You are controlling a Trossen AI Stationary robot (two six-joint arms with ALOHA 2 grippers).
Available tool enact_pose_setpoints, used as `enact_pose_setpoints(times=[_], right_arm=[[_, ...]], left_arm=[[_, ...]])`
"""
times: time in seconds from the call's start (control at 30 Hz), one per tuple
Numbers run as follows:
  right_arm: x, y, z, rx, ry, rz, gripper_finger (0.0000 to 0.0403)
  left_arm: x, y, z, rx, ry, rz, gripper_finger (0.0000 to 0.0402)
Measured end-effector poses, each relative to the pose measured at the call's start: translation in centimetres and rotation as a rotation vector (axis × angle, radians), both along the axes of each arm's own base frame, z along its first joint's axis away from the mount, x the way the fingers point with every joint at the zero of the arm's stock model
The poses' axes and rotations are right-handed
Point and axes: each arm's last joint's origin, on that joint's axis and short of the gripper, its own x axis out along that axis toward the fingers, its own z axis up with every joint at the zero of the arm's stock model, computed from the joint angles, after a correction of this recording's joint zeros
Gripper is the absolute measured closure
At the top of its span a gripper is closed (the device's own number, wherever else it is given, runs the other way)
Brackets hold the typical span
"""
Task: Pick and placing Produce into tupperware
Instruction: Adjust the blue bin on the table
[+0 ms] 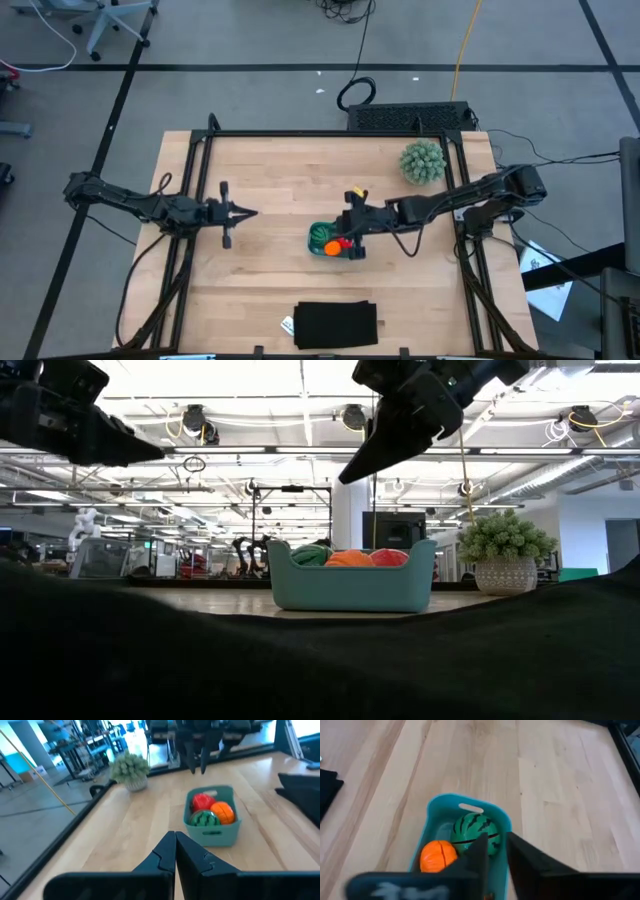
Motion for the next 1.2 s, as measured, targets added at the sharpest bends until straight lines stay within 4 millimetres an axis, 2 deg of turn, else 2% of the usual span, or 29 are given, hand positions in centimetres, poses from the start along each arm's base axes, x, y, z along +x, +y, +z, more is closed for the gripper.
enact_pose_setpoints(times=[0.07, 0.13, 0.27, 0.4, 0.47, 0.6, 0.77, 0.9, 1.0, 1.2], right_arm=[[-0.1, -0.1, 0.1, 0.009, -0.004, -0.006, 0.0376], [-0.2, -0.1, 0.5, 0.003, -0.016, 0.001, 0.0395], [-0.6, -0.4, 2.1, 0.023, -0.076, 0.044, 0.039], [-1.8, -1.7, 4.0, 0.049, -0.187, 0.033, 0.04], [-3.0, -2.5, 4.7, 0.051, -0.256, 0.012, 0.0401], [-6.7, -3.8, 5.5, 0.064, -0.457, -0.04, 0.0402], [-10.6, -4.2, 4.6, 0.029, -0.521, -0.147, 0.0403], [-13.7, -4.2, 5.0, 0.064, -0.623, -0.161, 0.0403], [-15.9, -4.3, 4.6, 0.097, -0.678, -0.17, 0.0403], [-18.9, -4.5, 3.7, 0.136, -0.789, -0.184, 0.0403]], left_arm=[[0.0, 0.0, 0.3, 0.005, -0.028, 0.004, 0.0387], [0.1, 0.0, 0.5, 0.015, -0.051, 0.005, 0.0387], [0.1, 0.1, 0.9, 0.038, -0.083, 0.022, 0.0387], [0.1, 0.2, 1.2, 0.064, -0.113, 0.061, 0.0387], [0.1, 0.2, 1.3, 0.07, -0.122, 0.077, 0.0387], [0.1, 0.3, 1.3, 0.071, -0.122, 0.098, 0.0387], [0.1, 0.4, 1.5, 0.078, -0.134, 0.129, 0.0388], [0.1, 0.3, 1.7, 0.086, -0.154, 0.127, 0.0398], [0.0, 0.2, 1.7, 0.095, -0.154, 0.131, 0.0397], [0.0, 0.0, 1.7, 0.086, -0.156, 0.114, 0.0399]])
